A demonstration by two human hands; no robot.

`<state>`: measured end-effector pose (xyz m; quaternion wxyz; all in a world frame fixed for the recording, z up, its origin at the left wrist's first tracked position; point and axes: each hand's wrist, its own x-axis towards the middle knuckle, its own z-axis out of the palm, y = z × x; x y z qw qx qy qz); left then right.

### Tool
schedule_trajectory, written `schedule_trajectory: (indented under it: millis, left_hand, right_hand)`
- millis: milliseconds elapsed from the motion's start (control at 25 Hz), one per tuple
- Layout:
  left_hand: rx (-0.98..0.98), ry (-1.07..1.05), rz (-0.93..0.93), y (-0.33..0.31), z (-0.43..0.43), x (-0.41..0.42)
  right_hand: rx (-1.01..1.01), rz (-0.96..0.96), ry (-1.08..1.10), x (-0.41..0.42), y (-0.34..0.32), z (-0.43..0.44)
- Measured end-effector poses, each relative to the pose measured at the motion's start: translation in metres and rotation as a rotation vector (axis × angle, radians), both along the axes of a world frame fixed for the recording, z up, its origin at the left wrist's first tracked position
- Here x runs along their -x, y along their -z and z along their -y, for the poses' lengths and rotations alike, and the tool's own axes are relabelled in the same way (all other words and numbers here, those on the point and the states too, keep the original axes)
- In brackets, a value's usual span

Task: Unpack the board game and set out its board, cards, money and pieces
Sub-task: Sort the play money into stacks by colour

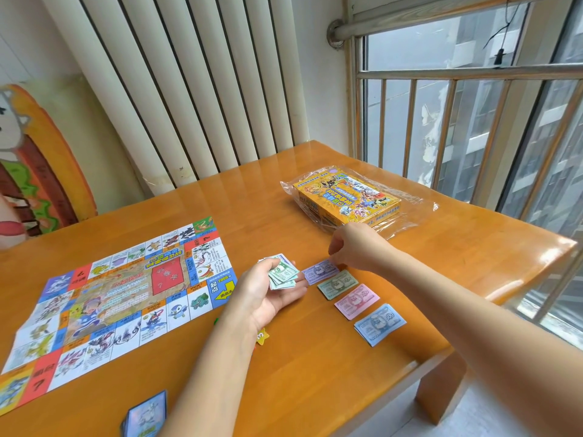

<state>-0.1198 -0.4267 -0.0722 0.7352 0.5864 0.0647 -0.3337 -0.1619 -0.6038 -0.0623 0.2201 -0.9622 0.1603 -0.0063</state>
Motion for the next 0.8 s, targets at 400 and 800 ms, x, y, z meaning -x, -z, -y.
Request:
schedule_trajectory:
  millis: [400,800]
  left_hand:
    - [0.075,0.028,-0.046,0.007,0.008,0.0]
    - [0.073,0.001,-0.057,0.006,0.005,-0.001]
  right_hand:
    - [0.146,-0.272,-0.351,-0.018,-0.021,0.006]
    - [0.231,-0.301,-0.407,-0.027,-0.022,0.004]
